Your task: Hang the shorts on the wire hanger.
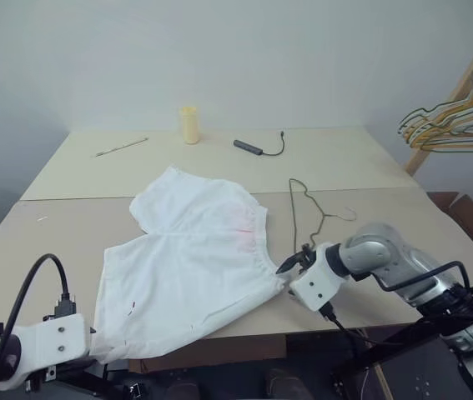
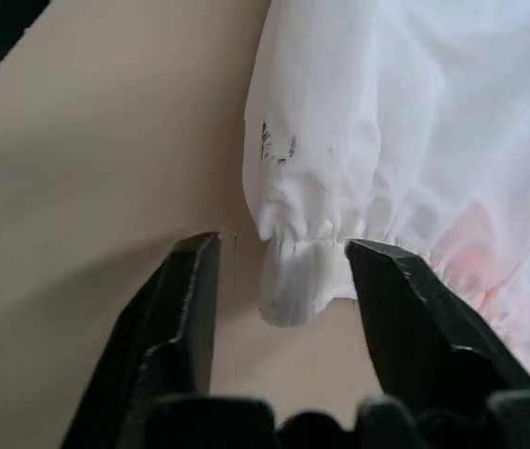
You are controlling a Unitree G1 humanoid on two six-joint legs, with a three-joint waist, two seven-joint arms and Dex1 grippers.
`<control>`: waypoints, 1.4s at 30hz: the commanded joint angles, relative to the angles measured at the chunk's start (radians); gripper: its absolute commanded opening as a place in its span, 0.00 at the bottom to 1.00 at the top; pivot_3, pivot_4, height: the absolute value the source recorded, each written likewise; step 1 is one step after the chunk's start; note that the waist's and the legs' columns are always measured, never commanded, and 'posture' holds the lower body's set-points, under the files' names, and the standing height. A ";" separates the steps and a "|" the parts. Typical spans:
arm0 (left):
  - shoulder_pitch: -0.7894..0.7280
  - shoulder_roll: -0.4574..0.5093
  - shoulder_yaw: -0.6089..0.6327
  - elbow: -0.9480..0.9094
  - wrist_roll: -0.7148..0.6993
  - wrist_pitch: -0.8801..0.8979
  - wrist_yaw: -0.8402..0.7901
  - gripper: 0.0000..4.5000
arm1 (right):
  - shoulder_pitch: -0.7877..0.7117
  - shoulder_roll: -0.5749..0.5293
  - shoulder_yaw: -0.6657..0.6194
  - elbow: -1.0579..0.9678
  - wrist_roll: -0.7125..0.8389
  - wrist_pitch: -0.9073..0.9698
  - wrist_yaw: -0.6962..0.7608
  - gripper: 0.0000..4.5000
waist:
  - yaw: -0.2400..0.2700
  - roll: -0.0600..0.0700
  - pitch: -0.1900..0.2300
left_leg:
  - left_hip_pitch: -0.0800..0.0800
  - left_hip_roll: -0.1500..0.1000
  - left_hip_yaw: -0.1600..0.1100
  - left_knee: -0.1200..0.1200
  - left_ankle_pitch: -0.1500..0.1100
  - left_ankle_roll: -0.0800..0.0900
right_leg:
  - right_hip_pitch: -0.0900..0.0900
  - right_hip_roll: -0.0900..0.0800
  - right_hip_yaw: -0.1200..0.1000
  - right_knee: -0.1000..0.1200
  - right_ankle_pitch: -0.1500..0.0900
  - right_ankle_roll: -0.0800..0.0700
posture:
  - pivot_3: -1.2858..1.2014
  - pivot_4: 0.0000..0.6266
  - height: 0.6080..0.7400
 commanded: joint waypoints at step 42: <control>-0.875 -0.037 -0.578 0.167 -0.182 0.054 0.232 0.99 | -0.267 0.510 -0.348 0.451 0.195 1.115 -0.542 1.00 | -0.146 0.001 0.000 | -0.003 0.000 -0.008 0.003 -0.004 -0.003 | 0.001 0.004 0.001 0.000 0.008 0.003 | 0.48 0.00 1.00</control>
